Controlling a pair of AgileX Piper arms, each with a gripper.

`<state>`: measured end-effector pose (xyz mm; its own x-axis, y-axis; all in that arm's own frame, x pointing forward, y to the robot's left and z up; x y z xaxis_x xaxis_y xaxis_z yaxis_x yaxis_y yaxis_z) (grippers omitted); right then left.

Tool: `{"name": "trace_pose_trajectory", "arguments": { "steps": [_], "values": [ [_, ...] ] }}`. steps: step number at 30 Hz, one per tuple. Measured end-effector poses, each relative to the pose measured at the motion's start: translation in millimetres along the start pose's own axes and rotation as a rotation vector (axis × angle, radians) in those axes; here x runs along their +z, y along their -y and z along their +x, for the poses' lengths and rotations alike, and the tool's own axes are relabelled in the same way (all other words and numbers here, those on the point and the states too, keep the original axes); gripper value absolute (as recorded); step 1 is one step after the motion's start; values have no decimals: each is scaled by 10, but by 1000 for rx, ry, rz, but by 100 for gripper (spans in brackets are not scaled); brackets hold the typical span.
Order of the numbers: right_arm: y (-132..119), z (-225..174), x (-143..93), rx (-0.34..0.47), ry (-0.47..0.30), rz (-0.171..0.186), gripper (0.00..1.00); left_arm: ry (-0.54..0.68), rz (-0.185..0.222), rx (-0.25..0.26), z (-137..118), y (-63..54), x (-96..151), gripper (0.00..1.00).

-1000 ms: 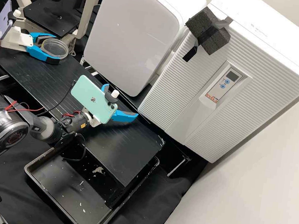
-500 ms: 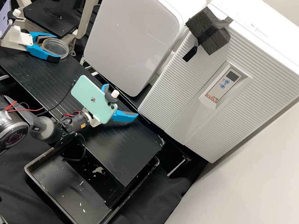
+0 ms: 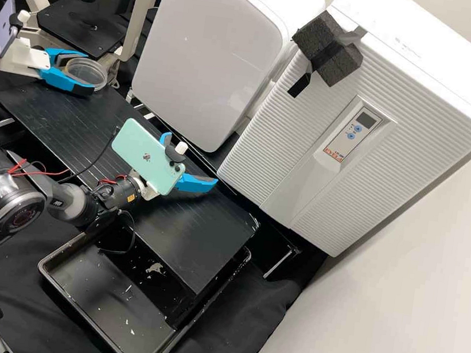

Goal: Place the petri dish on the microscope

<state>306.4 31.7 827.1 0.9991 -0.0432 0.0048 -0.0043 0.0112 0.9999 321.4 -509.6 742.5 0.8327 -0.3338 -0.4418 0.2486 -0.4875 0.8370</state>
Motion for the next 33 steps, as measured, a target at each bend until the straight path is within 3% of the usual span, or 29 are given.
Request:
{"name": "trace_pose_trajectory", "arguments": {
  "steps": [9, 17, 21, 33],
  "values": [
    [0, 0, 0, 0, 0, 0, 100, -19, -2, 76, -176, -243, -23, 0],
    [0, 0, 0, 0, 0, 0, 100, -99, 1, 124, -255, -384, -276, 0],
    [0, 0, 0, 0, 0, 0, 100, -159, -21, 153, -210, -453, -447, 0],
    [0, 0, 0, 0, 0, 0, 100, -280, -25, 97, 32, -499, -807, 0]
  ]
}}
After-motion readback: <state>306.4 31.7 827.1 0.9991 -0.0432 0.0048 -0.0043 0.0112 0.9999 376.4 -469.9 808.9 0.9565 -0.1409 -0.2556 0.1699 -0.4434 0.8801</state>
